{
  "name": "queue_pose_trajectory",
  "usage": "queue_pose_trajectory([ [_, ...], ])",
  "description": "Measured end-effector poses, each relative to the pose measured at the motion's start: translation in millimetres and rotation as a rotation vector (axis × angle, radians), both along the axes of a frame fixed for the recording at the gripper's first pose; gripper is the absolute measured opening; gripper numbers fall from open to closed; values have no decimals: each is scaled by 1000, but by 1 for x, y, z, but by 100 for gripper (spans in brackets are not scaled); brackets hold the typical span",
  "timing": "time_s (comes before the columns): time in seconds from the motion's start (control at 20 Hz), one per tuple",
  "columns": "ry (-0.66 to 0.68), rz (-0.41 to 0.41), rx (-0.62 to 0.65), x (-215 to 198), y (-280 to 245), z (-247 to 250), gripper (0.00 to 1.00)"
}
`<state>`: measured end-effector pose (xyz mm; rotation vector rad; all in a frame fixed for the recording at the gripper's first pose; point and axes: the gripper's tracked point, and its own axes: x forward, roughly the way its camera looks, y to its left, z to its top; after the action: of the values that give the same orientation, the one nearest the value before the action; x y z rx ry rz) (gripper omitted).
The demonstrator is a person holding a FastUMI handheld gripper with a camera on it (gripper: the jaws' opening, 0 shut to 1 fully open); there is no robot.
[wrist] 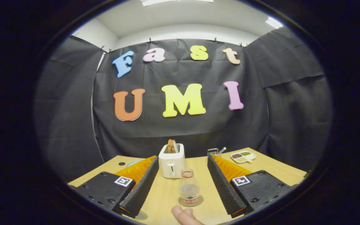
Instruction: Take the bottle from table, then pour the juice into the cup, finally place the bottle on the coaster
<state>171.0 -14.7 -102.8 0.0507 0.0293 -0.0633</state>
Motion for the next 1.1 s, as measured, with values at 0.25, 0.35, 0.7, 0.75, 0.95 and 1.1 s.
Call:
queue_pose_trajectory([
  [0.25, 8, 34, 7, -41, 6, 35, 100],
  [0.35, -15, 29, 41, -61, -2, 54, 100],
  [0.7, -111, 10, 47, -124, -21, 102, 99],
  [0.75, -109, -2, 29, -129, -23, 103, 99],
  [0.95, -113, -43, -31, -142, -27, 107, 99],
  [1.1, -127, -74, -58, -142, -29, 108, 99],
])
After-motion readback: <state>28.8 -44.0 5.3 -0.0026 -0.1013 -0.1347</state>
